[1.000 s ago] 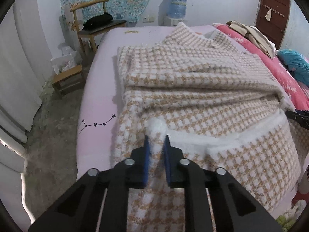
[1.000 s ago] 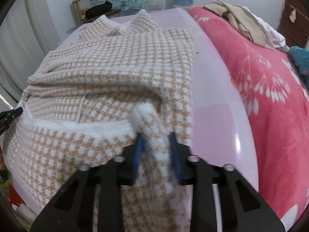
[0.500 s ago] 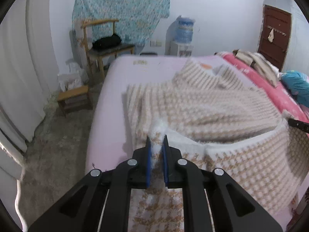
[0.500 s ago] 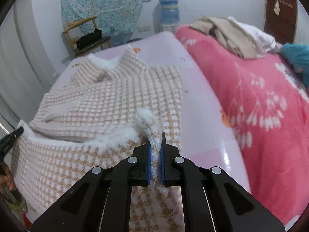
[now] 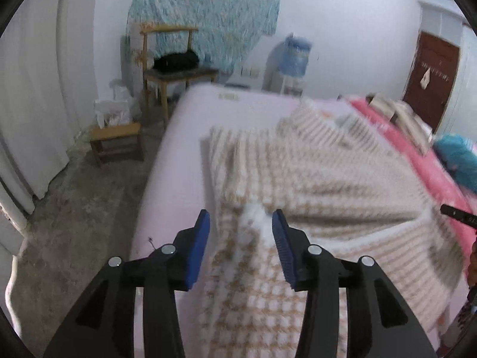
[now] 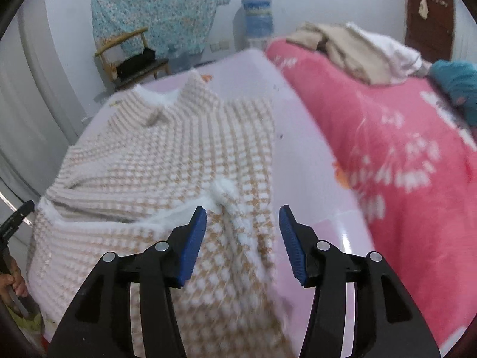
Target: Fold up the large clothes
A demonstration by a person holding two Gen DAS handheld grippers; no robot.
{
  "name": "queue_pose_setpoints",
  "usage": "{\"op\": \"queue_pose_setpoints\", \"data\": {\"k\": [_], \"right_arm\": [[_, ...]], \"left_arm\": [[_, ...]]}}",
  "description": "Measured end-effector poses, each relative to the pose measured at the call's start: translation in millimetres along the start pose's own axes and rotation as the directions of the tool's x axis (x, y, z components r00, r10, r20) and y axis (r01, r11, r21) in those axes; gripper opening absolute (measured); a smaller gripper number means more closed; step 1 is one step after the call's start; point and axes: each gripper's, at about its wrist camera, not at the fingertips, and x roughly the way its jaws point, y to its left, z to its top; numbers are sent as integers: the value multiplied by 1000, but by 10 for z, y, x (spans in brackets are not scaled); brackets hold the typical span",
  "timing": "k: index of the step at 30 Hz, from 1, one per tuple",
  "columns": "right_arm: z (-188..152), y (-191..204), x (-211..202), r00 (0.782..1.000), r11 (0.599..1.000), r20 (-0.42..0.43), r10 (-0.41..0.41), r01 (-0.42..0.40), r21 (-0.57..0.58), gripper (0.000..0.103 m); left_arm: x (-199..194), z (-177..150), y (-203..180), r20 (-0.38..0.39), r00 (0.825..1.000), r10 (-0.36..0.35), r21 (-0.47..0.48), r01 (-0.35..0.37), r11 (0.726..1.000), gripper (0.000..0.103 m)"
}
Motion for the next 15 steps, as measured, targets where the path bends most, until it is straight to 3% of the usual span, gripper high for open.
{"op": "queue_pose_setpoints", "data": {"k": [2,4,6,8,10,11,13,15], "right_arm": [[-19,109,-231,999,999,28,40,-39,-31,49],[-81,277,-365,992,990,23,121,-119,-72,49],[-180,455,-379,980,974,-20,199,-200,-103,49],[-297,684,-290,959,950,-87,270,-280,-138,36],[-422,918,-93,947,935,-164,277,-305,-182,27],[-488,1018,59,939,930,-211,270,-311,-193,22],[-558,1088,255,941,936,-235,244,-292,-199,23],[-520,1089,344,944,940,-225,240,-284,-191,22]], "left_arm": [[-181,23,-39,30,999,-39,7,39,999,43],[-385,-7,-166,44,987,-153,29,152,988,43],[-443,-93,-343,-5,962,-273,47,273,961,43],[-410,-268,-618,-90,920,-381,77,388,918,43],[-315,-443,-855,-168,902,-398,113,419,901,43],[-242,-528,-971,-208,904,-374,141,406,903,43],[-2,-724,-1141,-273,926,-260,206,320,925,45],[91,-769,-1100,-260,924,-281,167,329,929,46]]}}
